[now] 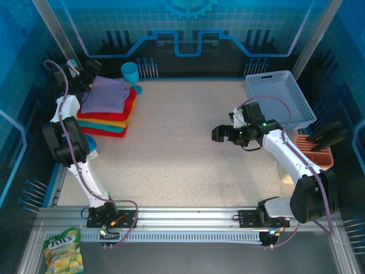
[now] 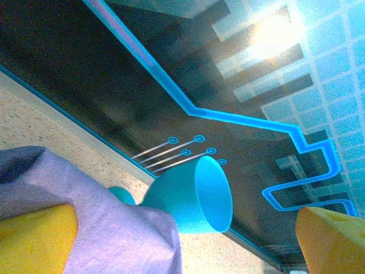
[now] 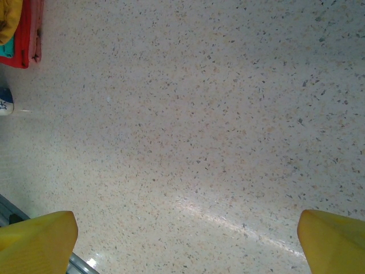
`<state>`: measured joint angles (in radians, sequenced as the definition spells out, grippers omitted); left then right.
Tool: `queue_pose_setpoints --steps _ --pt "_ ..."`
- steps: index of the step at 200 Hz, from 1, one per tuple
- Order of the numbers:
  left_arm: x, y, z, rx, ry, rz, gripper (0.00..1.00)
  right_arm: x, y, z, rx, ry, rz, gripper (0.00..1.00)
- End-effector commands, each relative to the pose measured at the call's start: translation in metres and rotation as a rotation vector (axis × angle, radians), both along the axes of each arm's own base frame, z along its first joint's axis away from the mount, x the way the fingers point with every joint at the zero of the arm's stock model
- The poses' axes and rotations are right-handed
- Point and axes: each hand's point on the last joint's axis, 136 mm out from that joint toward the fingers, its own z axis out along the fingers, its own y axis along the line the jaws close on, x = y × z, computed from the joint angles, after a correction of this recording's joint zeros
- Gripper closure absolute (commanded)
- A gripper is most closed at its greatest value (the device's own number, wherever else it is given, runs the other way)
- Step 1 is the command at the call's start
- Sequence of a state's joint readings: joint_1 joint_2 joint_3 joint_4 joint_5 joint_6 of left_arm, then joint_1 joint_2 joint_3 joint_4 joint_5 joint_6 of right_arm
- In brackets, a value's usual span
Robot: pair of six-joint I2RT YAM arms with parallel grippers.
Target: Fold and stack the t-shirts
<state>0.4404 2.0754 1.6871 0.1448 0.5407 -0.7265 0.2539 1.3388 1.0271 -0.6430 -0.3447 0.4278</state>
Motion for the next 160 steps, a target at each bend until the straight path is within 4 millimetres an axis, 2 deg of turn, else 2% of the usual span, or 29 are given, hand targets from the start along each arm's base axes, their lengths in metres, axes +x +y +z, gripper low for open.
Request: queue_pose_setpoints --steps 1,48,77,93,117,160 --pt "0.002 0.009 -0.019 -0.028 0.007 0.004 0.02 -0.003 -0.003 -0.004 0.006 0.018 -0.002 0.0" --pt "-0.002 0.008 -0.033 -0.038 0.023 -0.012 0.02 -0.007 -0.005 0.0 0.015 0.007 -0.019 0.0" --pt "-0.006 0.008 -0.023 -0.045 0.006 -0.01 0.02 -0.01 -0.005 0.001 0.017 0.008 -0.017 0.0" --pt "-0.008 0.008 -0.008 -0.055 -0.016 -0.016 0.02 -0.011 -0.005 0.004 0.015 0.0 -0.017 0.0" --pt "-0.018 0.002 0.03 -0.033 -0.069 -0.031 0.02 -0.009 -0.01 0.007 -0.014 -0.02 -0.018 0.0" --pt "-0.055 -0.018 0.089 0.065 -0.135 -0.054 0.01 0.007 -0.028 0.015 -0.069 -0.09 -0.053 0.0"
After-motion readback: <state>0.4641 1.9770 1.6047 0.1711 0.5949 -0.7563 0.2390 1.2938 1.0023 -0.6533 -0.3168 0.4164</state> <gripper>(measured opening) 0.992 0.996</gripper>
